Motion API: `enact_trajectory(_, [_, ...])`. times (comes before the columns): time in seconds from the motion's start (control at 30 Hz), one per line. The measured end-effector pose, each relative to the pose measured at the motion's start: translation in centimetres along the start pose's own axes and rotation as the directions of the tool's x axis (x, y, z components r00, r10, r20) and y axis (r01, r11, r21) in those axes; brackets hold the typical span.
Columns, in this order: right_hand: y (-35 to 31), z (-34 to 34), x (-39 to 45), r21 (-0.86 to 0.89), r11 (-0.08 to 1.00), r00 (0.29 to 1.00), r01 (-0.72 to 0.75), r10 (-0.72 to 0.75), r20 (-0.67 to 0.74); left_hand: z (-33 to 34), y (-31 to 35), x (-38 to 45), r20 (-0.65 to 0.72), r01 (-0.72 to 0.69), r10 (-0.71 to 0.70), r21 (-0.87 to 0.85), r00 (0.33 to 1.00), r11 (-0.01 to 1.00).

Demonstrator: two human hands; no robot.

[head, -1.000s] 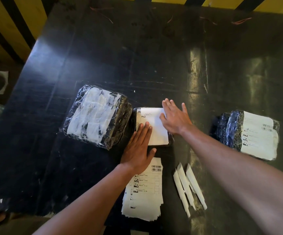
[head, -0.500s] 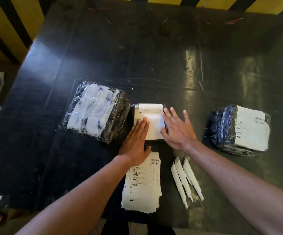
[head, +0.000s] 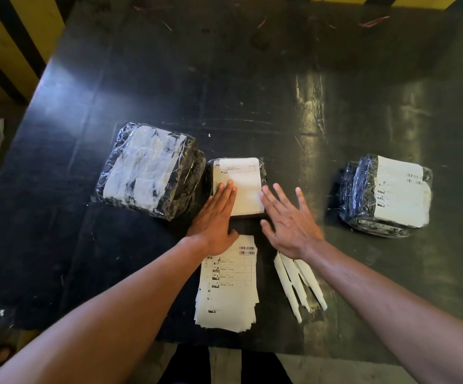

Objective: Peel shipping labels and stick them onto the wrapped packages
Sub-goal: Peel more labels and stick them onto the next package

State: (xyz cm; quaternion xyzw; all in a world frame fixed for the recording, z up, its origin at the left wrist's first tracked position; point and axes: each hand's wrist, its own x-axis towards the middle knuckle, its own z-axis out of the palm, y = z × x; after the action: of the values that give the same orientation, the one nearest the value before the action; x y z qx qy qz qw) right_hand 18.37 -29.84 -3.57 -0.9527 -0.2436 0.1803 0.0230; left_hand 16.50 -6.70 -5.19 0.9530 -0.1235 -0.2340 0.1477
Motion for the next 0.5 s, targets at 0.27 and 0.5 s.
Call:
enact_trajectory(0.27, [-1.6,3.1,-0.5,-0.067,0.983,0.985,0.17,-0.173,-0.027,0.3,-0.1,0.1,-0.017,-0.002,0.003,0.037,1.0,0.999])
enact_trajectory(0.5, [1.1,2.2,-2.1,-0.012,0.989,0.987,0.148,-0.149,-0.054,-0.1,0.3,-0.1,-0.007,0.01,-0.009,0.09,1.0,0.996])
